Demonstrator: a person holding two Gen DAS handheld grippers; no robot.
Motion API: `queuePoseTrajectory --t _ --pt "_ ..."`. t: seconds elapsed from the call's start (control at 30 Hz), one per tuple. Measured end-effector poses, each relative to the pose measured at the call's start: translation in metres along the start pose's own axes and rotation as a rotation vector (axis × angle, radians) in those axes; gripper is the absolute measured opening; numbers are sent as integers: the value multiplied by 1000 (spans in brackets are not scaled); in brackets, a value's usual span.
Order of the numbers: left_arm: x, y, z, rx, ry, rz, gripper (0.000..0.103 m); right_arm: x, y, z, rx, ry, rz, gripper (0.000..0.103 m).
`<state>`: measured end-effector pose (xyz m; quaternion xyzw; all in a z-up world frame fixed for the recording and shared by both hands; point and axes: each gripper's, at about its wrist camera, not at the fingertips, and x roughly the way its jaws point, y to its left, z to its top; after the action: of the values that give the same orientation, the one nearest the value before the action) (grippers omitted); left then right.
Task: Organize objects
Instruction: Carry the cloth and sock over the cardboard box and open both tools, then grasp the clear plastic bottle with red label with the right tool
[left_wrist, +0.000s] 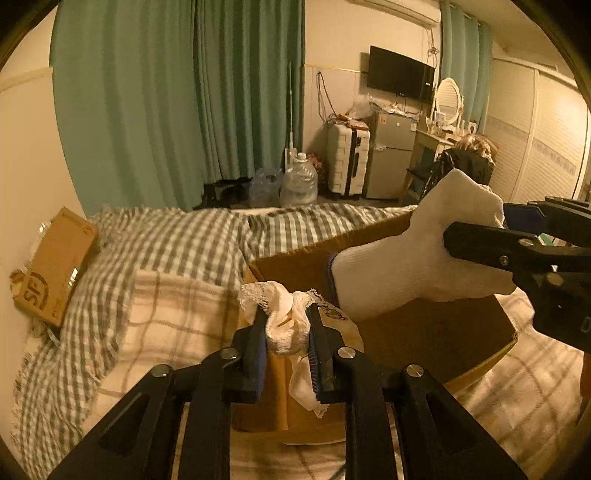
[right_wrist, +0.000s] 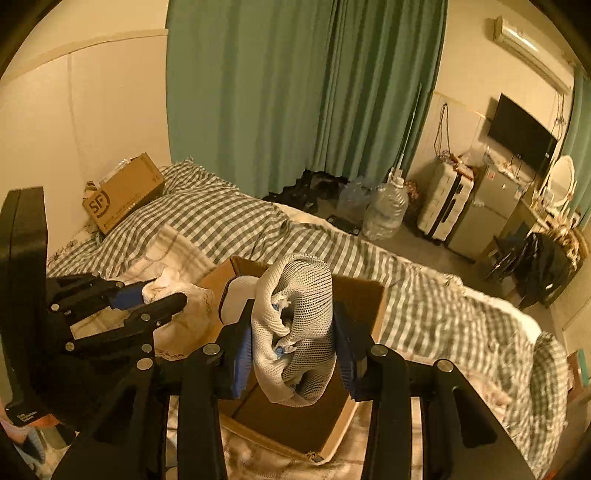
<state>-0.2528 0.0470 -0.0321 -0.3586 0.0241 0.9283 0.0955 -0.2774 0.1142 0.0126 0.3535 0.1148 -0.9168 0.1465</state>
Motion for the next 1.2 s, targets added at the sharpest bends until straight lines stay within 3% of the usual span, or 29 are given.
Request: queuePoseTrajectory --t 0.07,0.13,0.4,0.57,0.8,1.0,1.2 --pt "1 0 -3 0 17 6 33 -2 -5 -4 17 -5 14 57" --pt "-3 -3 -7 3 17 32 59 -13 -9 -6 27 -34 4 64" --pt "-62 -5 -20 -4 -44 94 94 -78 -11 -16 62 -98 -31 79" --pt "-102 1 -35 -19 -59 102 98 -133 1 -34 63 -144 -43 92" --pt "-156 5 -70 -50 -102 135 98 -184 41 -75 23 -137 -91 94" --pt "-182 3 -107 -61 -118 146 98 -196 80 -125 -4 -94 -70 94" --pt "-188 1 -149 -37 -96 166 98 -183 110 -174 -5 7 -13 94"
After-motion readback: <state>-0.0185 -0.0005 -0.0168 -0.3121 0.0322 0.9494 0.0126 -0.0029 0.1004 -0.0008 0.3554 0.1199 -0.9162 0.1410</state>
